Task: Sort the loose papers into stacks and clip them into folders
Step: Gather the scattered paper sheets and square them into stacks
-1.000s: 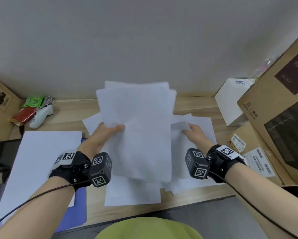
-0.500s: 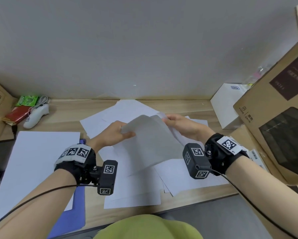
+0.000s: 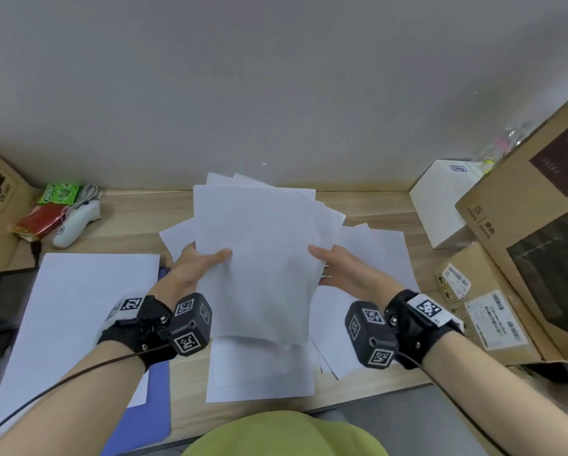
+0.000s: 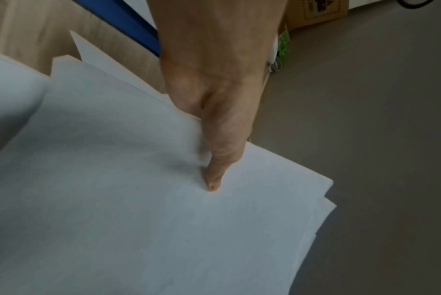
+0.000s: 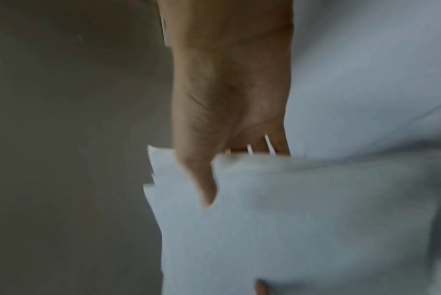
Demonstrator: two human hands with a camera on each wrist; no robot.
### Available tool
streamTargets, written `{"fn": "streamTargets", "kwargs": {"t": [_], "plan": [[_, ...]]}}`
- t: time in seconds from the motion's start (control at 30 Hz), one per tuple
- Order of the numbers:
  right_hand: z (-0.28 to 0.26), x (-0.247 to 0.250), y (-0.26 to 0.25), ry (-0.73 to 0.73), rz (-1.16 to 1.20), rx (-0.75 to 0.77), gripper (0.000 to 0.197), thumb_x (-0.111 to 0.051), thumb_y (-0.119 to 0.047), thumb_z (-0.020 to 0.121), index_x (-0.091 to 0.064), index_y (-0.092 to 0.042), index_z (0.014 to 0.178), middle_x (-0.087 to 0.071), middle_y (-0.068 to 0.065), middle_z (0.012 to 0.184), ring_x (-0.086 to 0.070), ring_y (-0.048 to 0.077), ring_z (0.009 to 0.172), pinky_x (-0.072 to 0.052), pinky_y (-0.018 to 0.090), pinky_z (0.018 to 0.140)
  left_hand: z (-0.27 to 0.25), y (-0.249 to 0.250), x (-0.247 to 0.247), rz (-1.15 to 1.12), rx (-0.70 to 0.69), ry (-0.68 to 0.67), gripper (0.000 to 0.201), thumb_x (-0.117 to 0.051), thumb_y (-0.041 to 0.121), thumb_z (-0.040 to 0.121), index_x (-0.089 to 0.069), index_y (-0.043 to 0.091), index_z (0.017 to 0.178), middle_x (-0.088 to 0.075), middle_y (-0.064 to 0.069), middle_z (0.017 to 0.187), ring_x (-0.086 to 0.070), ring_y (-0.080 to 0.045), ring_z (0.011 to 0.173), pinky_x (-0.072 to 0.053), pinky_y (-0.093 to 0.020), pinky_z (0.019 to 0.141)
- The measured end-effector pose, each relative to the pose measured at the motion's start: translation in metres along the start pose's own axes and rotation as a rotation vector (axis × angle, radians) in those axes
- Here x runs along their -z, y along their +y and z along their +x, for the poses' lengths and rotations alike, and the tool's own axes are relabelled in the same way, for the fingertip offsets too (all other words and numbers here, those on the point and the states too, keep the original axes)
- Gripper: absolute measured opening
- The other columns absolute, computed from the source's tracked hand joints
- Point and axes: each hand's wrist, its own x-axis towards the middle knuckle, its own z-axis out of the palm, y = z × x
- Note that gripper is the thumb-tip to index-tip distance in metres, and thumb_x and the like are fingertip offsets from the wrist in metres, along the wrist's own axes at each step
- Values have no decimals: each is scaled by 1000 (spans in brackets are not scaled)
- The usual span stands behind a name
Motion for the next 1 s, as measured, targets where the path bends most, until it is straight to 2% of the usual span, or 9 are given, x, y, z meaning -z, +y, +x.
{"fn": "streamTargets", "kwargs": {"t": [0.07,0.13,0.27,0.37,0.43,0.53,0.63,0.8,1.0], "plan": [[11,-10,9,134,-99,-23,32,-59,-31,93,-54,-26,124,-67,-3,121,-64,18,110,-47,43,102,-5,-3,-8,-12,6,7,46,-82,12,74,-62,9,116,-69,-10,113,-66,-29,104,-51,-45,95],[18,-15,11,235,-88,-21,29,-57,-21,93,-54,-26,121,-66,-1,120,-63,19,110,-48,42,99,-8,-3,-14,-18,-10,-13,47,-86,13,69,-63,12,110,-71,-8,108,-68,-28,100,-54,-43,90],[20,-17,-12,299,-62,89,34,-56,-11,92,-54,-21,124,-67,-4,116,-62,18,110,-50,37,94,-18,22,-17,-14,-121,-51,40,-82,7,71,-64,14,106,-73,-3,102,-71,-17,88,-58,-26,69],[13,-18,-41,276,-28,232,32,-55,-8,92,-57,-19,123,-68,-3,117,-64,14,108,-51,27,86,-23,45,-12,-32,-241,-60,36,-81,3,71,-68,15,101,-76,0,96,-72,-13,87,-58,-24,74],[9,-21,-51,243,-9,277,28,-55,-6,93,-60,-22,115,-68,-2,117,-64,13,109,-51,25,90,-23,48,-6,-23,-279,-65,37,-82,4,70,-70,13,104,-76,-1,99,-72,-16,92,-57,-27,80],[9,-24,-40,224,-43,234,31,-62,-10,86,-60,-19,116,-64,6,124,-59,20,116,-44,31,99,-24,35,-1,50,-268,-90,42,-83,10,71,-69,17,110,-75,2,105,-70,-13,98,-54,-27,86],[15,-28,-19,281,-39,184,47,-61,-13,72,-53,-15,118,-59,7,119,-55,20,111,-41,31,94,-22,16,-2,62,-213,-70,46,-86,19,69,-68,19,112,-75,5,103,-69,-9,98,-50,-23,83],[20,-22,-3,414,4,105,45,-54,-3,83,-50,-16,126,-62,4,123,-54,19,119,-41,31,96,-23,8,-3,42,-200,-64,38,-83,21,74,-70,19,110,-74,4,106,-68,-16,102,-52,-32,91],[17,-32,-5,457,50,81,44,-41,4,89,-47,-21,124,-58,-14,108,-51,8,105,-36,22,83,-27,19,-10,16,-236,-96,28,-77,19,80,-69,19,107,-74,2,106,-69,-14,101,-53,-19,78]]}}
